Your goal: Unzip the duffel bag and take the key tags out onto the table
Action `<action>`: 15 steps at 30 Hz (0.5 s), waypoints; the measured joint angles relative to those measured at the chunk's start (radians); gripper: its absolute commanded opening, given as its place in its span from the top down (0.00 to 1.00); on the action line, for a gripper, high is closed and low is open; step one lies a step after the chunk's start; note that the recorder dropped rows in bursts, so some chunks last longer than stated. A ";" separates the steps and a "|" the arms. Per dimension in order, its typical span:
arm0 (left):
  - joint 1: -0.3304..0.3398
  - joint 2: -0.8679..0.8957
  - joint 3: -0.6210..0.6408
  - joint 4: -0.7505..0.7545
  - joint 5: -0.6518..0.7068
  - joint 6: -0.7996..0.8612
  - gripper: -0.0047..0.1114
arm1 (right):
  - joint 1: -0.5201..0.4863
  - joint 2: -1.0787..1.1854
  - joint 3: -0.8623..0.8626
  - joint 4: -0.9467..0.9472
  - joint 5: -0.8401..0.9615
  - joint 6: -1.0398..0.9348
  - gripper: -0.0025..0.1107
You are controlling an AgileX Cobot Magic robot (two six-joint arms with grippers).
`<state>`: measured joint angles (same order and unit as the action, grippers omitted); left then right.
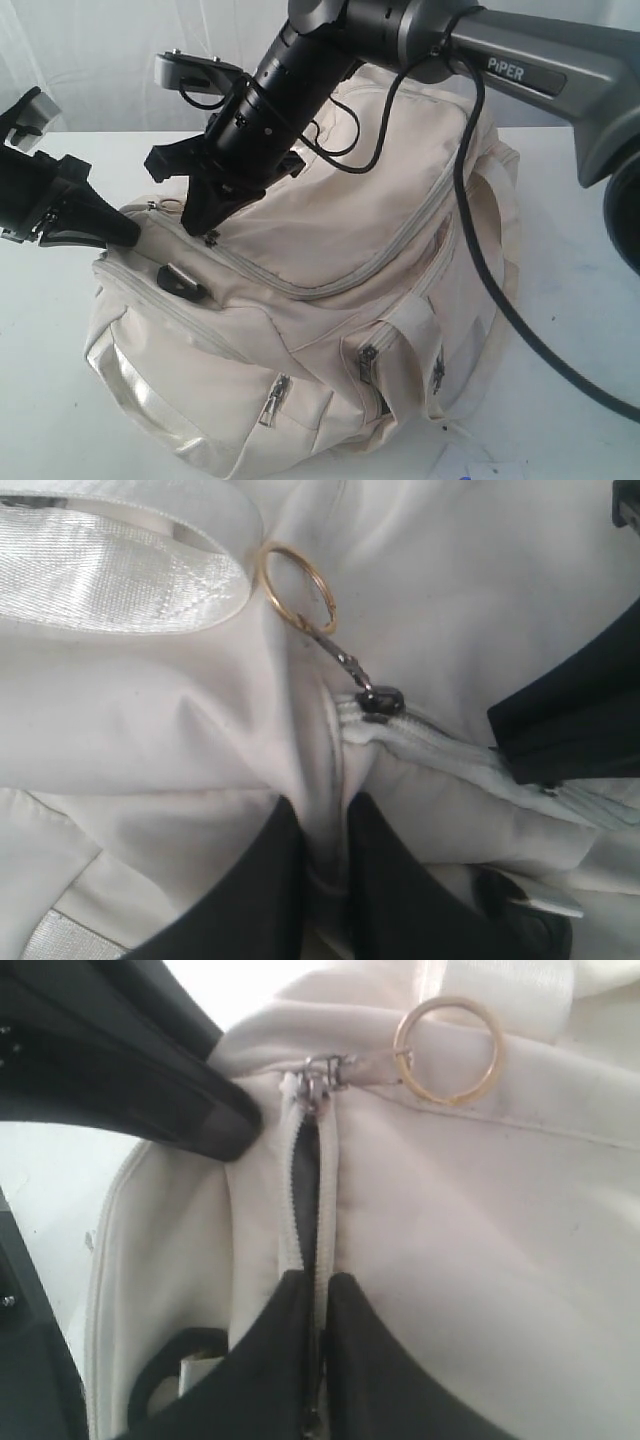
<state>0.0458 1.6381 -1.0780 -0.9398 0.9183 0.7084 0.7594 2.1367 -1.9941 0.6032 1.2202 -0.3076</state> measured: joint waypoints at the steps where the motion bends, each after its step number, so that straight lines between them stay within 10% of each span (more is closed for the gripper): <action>1: 0.000 0.000 0.000 0.000 0.000 0.000 0.96 | 0.000 0.000 -0.008 0.000 0.000 0.000 0.97; 15: 0.000 0.000 0.000 0.002 0.000 0.000 0.96 | 0.000 -0.011 -0.015 -0.104 0.000 0.001 0.98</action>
<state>0.0458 1.6381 -1.0780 -0.9376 0.9183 0.7084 0.7594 2.1252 -2.0095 0.4991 1.2199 -0.3061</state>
